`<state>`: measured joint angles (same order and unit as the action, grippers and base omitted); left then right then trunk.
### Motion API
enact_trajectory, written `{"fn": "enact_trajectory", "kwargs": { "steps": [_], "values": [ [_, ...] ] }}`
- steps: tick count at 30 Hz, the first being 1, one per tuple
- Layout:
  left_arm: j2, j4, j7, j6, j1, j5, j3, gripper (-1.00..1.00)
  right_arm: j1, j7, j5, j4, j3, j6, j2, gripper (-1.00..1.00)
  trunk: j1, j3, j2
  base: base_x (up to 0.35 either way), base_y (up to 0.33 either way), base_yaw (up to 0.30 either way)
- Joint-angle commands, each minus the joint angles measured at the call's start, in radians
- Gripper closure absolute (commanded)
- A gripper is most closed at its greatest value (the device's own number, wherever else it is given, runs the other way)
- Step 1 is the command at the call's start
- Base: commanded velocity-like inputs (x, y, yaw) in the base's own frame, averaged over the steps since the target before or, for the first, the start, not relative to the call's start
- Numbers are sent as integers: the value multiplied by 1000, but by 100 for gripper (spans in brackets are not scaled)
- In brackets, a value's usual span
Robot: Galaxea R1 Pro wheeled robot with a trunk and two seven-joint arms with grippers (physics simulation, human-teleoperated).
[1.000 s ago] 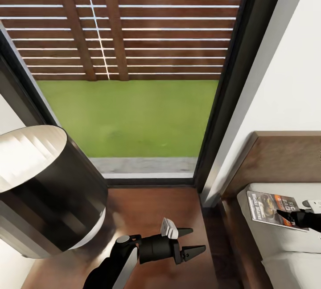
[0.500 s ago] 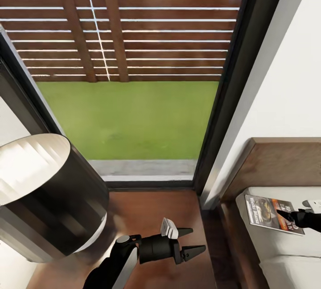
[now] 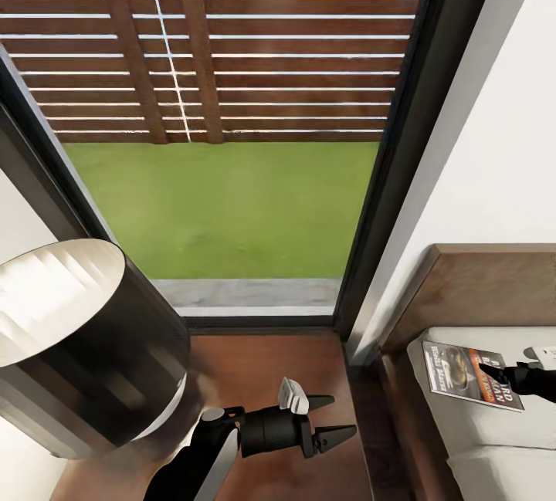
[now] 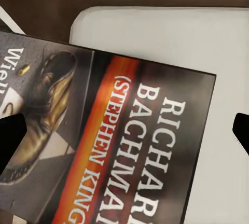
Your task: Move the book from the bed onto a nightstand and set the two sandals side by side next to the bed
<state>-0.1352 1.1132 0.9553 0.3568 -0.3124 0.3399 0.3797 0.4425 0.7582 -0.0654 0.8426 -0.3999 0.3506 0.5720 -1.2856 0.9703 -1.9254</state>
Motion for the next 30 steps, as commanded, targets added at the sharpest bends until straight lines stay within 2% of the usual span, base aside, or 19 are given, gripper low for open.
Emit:
{"fn": "enact_trajectory", "kwargs": {
  "steps": [1, 6, 21, 30],
  "values": [
    [0, 0, 1, 10, -1, 8, 1, -100, 1, 7, -7, 1, -4, 5, -1, -100, 0, 1, 0, 0, 0, 0],
    [0, 0, 1, 10, -1, 8, 1, -100, 1, 7, -7, 2, -4, 5, -1, -100, 0, 1, 0, 0, 0, 0],
    [0, 0, 1, 10, -1, 8, 1, -100, 1, 7, -7, 3, -5, 5, -1, -100, 58, -46, 105, 0, 0, 0],
    [2, 0, 5, 8, -1, 10, 1, -100, -2, 9, -7, 9, -5, 7, -1, -100, 58, -46, 105, 0, 0, 0]
  ]
}}
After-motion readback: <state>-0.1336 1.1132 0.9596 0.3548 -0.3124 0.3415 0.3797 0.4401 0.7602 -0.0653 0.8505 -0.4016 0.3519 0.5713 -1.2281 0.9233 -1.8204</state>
